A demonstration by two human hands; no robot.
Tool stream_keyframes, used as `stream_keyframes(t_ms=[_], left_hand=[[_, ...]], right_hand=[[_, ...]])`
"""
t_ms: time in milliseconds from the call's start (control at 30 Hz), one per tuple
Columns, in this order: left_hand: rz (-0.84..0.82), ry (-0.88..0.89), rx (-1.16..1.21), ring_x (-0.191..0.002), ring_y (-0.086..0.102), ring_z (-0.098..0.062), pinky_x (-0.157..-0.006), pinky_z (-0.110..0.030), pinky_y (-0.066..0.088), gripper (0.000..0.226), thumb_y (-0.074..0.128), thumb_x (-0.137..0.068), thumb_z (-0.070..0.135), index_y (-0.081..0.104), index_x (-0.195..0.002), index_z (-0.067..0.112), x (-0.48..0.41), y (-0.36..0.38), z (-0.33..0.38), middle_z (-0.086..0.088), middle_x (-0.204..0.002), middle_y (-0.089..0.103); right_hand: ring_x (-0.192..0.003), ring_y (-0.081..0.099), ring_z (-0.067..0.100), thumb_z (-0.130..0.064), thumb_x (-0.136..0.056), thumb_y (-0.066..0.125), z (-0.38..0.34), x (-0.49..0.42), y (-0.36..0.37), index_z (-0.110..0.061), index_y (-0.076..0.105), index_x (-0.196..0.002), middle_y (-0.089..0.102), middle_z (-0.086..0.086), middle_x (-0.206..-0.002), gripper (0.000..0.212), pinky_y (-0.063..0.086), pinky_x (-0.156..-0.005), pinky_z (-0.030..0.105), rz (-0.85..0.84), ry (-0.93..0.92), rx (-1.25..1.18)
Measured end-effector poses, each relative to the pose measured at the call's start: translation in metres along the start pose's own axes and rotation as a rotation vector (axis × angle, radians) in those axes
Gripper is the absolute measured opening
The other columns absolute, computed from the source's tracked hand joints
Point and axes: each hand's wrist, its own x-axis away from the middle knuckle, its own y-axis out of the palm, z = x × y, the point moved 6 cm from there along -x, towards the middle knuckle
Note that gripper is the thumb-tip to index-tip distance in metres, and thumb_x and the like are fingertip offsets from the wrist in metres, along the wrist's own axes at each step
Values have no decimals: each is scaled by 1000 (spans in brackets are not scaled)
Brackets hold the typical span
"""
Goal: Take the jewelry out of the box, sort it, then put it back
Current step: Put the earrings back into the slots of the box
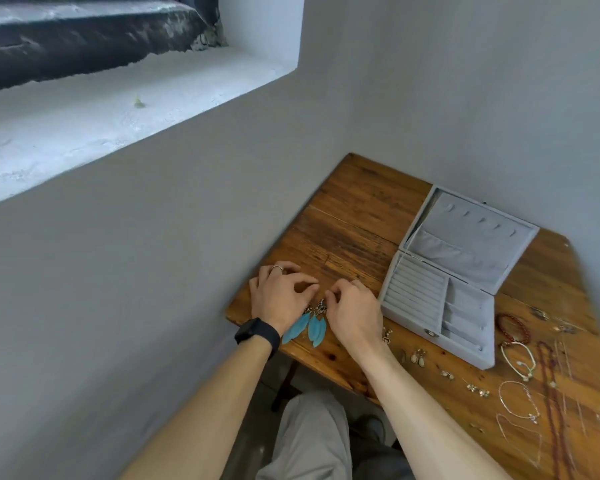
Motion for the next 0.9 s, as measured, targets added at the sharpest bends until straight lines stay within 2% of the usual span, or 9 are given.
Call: stream_keyframes(t_ms=[100, 200, 333, 433, 500, 567, 633, 767, 900], left_hand=[[-4, -16, 78, -116, 45, -10, -93, -31, 27, 23, 59, -90, 60, 74, -102, 48, 0, -1, -2, 22, -118, 59], [-46, -30, 371, -110, 58, 0, -99, -31, 45, 17, 64, -91, 51, 74, -102, 45, 0, -8, -1, 24, -109, 67], [-105, -59, 641, -97, 59, 18, -92, -16, 49, 14, 70, -88, 47, 75, -100, 43, 8, -24, 12, 37, -93, 67], [-154, -8, 723, -98, 60, 17, -85, -12, 46, 14, 71, -86, 48, 75, -99, 45, 16, -39, 33, 34, -99, 70], [-194, 53, 752, -99, 62, 15, -84, -12, 45, 14, 72, -86, 47, 76, -100, 44, 23, -49, 52, 31, -101, 71], [-238, 142, 758, -99, 65, 9, -84, -14, 47, 14, 72, -88, 44, 78, -100, 39, 33, -58, 76, 25, -99, 73], [-297, 247, 735, -98, 68, 3, -82, -16, 52, 17, 71, -89, 43, 78, -101, 34, 45, -65, 102, 20, -97, 75], [-456, 436, 681, -97, 71, -6, -83, -25, 58, 21, 70, -91, 37, 79, -106, 25, 71, -66, 147, 13, -100, 76], [-489, 572, 593, -91, 72, -5, -78, -21, 58, 19, 70, -91, 36, 79, -104, 27, 89, -61, 178, 16, -97, 76]], right_hand=[[-84, 60, 8, -36, -96, 59, 2, 2, 0, -30, 68, -97, 61, -12, -92, 11, 47, -66, 21, -45, 14, -96], [-84, 59, -5, -38, -97, 58, 4, 11, -8, -38, 64, -95, 62, -20, -88, 6, 39, -63, 8, -71, 44, -378], [-94, 58, -14, -33, -97, 61, 6, 35, -31, -38, 62, -94, 64, -29, -95, 6, 41, -71, -2, 19, 105, -690], [-93, 64, -4, -32, -97, 61, 9, 51, -54, -36, 64, -96, 69, -21, -94, 5, 47, -77, 5, 72, 124, -823], [-89, 66, 1, -36, -98, 60, 13, 63, -72, -38, 66, -96, 70, -19, -94, 6, 52, -72, 12, 69, 162, -891], [-85, 67, 3, -40, -97, 59, 20, 76, -86, -42, 68, -96, 71, -15, -94, 9, 51, -64, 16, 11, 214, -985], [-83, 64, 8, -41, -97, 60, 29, 88, -97, -42, 71, -98, 72, -10, -95, 11, 49, -64, 20, -68, 274, -1103], [-74, 54, 10, -29, -93, 67, 48, 104, -114, -24, 74, -111, 67, 0, -90, 20, 44, -61, 23, -181, 378, -1481], [-60, 50, 7, -24, -84, 75, 68, 117, -130, -12, 73, -111, 63, 1, -83, 30, 42, -51, 20, -244, 451, -1751]])
